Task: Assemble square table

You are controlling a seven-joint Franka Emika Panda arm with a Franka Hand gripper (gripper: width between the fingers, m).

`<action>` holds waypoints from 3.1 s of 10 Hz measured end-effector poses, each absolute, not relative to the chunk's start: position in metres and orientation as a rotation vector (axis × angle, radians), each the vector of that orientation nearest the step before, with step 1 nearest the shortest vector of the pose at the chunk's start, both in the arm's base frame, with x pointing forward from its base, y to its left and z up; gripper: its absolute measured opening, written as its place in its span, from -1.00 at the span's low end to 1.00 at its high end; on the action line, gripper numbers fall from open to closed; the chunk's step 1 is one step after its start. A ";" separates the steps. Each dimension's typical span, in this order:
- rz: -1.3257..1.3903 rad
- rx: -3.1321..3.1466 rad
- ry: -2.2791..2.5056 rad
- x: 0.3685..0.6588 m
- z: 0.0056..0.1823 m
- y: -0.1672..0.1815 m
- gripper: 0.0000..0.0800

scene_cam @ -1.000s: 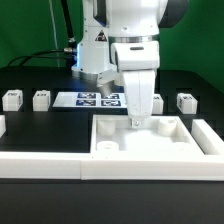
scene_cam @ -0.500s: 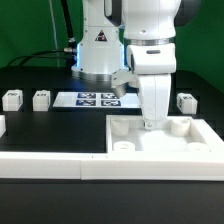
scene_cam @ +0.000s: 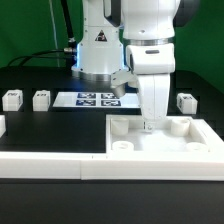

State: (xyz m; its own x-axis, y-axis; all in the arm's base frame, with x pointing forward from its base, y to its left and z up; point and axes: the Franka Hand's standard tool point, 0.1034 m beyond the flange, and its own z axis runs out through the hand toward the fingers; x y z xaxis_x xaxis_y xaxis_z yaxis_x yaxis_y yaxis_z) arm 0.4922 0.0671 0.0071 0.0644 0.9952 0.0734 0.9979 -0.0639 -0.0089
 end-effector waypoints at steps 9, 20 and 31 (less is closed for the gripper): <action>-0.073 -2.253 -2.106 0.492 0.007 0.066 0.62; -0.102 -2.930 -1.013 0.460 0.078 0.160 0.62; 0.266 -3.091 -0.101 0.411 0.048 0.185 0.62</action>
Offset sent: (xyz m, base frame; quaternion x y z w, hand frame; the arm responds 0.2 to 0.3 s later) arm 0.0000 0.0000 0.0000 0.0000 0.0000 0.0000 1.0000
